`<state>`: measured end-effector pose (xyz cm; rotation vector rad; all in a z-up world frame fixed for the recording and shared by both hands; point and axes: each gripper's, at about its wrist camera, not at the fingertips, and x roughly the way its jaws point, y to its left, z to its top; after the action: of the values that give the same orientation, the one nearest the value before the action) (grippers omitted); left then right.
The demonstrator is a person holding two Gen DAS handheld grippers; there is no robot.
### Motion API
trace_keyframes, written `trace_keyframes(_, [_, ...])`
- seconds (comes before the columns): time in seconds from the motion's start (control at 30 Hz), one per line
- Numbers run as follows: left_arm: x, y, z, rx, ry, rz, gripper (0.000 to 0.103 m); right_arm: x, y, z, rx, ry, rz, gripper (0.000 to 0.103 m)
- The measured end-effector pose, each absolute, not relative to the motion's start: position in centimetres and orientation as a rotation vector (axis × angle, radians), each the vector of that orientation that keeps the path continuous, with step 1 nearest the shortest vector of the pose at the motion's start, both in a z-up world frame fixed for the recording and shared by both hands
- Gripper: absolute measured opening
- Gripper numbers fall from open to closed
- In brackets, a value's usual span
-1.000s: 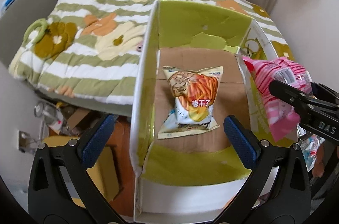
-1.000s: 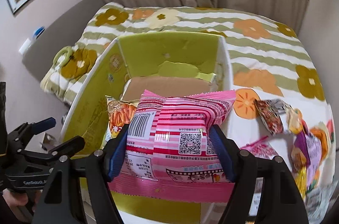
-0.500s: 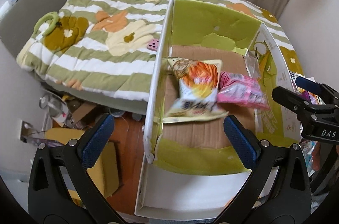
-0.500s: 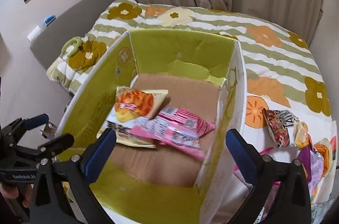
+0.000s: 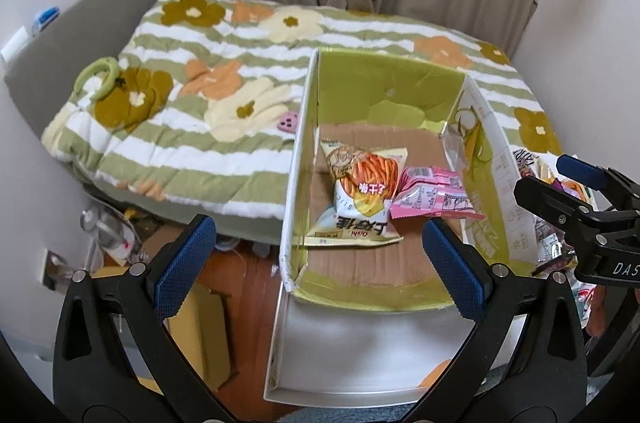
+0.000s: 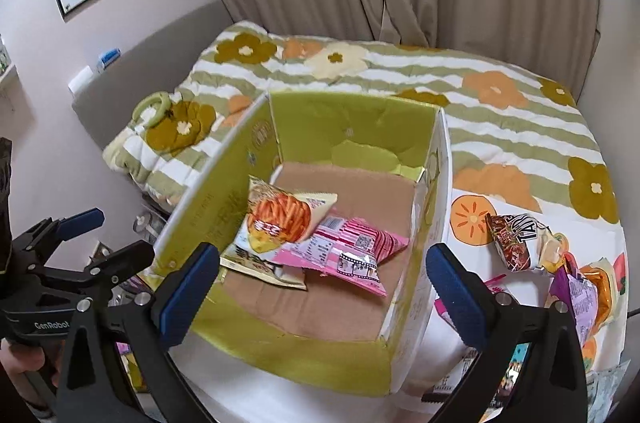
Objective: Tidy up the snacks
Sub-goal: 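Move both tools back toward the remaining snack pile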
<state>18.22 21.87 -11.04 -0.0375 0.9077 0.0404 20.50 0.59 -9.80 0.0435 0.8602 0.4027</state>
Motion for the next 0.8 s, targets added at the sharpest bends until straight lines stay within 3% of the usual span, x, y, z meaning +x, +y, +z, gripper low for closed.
trace_keyframes(0.4, [15.8,18.2,-7.5,0.027,0.811,-0.082,0.102,15.3,-2.5,-5.7,0.109,0.74,0.282,0.103])
trace_keyframes(0.8, [13.2,6.6,-6.8,0.039,0.79,-0.197,0.102,9.3,-14.3,-4.8,0.147,0.694,0.126,0.103])
